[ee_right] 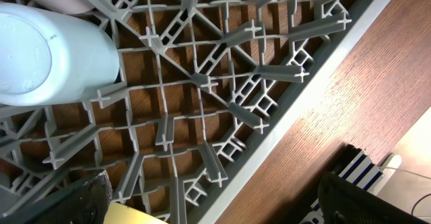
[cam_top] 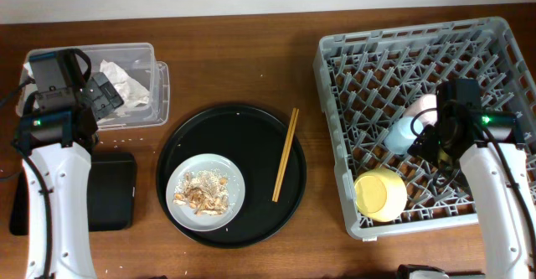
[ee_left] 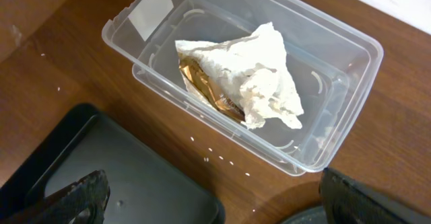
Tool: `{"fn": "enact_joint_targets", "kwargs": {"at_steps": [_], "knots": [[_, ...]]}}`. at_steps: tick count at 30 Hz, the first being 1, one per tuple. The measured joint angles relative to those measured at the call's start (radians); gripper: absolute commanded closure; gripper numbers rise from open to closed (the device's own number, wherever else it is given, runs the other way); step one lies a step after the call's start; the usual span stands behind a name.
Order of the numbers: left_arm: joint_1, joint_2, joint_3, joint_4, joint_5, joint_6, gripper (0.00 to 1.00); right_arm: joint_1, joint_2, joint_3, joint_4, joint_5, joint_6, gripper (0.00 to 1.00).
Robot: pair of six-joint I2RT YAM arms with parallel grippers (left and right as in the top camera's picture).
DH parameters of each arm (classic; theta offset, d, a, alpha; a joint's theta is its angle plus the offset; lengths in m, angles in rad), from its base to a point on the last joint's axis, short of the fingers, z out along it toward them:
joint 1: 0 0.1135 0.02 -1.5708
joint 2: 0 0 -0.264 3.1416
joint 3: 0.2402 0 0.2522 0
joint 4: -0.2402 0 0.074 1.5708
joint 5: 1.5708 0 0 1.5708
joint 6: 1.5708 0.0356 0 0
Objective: Sort waste into correct bins and load items into the dishwasher rack
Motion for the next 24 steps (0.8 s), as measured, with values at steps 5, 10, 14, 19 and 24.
{"fn": "enact_joint_targets", "kwargs": {"at_steps": [5, 10, 14, 19, 24], "knots": [[0.005, 0.000, 0.000, -0.013, 0.256, 0.000, 0.01, 0.000, 0.000, 0.000, 0.000, 0.000, 0.000, 0.01], [0.005, 0.000, 0.000, -0.021, 0.586, 0.000, 0.01, 0.000, 0.000, 0.000, 0.000, -0.003, 0.000, 0.01], [0.005, 0.000, 0.000, -0.052, 0.800, 0.000, 0.01, 0.000, 0.000, 0.000, 0.000, -0.003, 0.000, 0.01], [0.004, 0.000, 0.000, -0.170, 0.875, 0.000, 0.01, 0.000, 0.000, 0.000, 0.000, -0.003, 0.000, 0.01], [-0.042, 0.000, 0.000, -0.270, 0.838, 0.000, 0.01, 0.000, 0.000, 0.000, 0.000, -0.003, 0.000, 0.01]]}}
